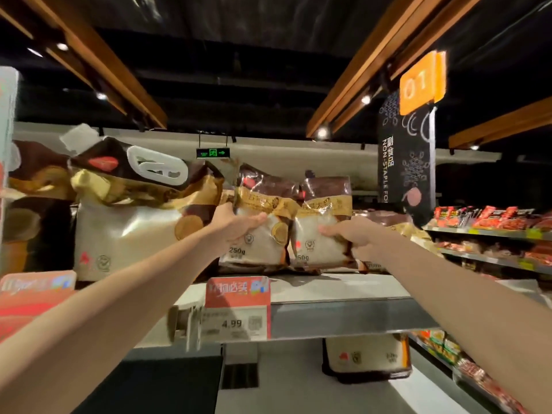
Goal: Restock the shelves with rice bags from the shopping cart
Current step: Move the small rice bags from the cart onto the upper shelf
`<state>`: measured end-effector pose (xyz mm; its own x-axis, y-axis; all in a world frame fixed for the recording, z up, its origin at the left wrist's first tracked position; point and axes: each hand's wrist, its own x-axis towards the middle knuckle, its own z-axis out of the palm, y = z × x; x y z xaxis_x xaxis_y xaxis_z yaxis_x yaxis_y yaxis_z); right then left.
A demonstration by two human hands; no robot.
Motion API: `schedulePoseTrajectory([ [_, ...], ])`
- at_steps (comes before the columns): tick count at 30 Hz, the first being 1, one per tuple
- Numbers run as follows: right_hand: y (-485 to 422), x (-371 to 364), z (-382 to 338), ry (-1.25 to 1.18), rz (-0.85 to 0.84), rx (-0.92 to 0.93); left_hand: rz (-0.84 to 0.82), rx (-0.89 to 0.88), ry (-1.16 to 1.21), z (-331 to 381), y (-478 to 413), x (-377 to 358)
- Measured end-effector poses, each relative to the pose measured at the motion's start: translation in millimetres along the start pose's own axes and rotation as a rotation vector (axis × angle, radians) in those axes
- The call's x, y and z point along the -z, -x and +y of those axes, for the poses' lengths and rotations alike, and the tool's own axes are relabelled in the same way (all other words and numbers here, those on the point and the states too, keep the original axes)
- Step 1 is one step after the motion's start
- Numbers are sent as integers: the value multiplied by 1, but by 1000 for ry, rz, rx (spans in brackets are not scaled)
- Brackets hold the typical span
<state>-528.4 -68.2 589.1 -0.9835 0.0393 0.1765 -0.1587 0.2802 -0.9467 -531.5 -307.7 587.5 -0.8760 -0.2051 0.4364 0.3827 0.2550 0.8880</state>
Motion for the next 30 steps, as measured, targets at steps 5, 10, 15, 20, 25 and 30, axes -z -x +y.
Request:
schedulePoseTrajectory([
  [5,-18,-18,-2,191,-79,32,128,-18,-22,-12,-16,0],
  [10,-25,-16,8,582,-110,251,131,4,-157,-15,-17,-5],
  [15,-22,-16,-2,624,-181,133,130,19,-226,-8,-18,-8],
  [20,-26,-19,8,302,-357,-19,112,44,-171,-11,-16,1],
  [25,-30,-14,11,193,-364,-27,-1,60,-189,-12,-20,10],
  [30,-32,-16,13,131,-264,-8,-15,37,-292,-27,-16,4],
])
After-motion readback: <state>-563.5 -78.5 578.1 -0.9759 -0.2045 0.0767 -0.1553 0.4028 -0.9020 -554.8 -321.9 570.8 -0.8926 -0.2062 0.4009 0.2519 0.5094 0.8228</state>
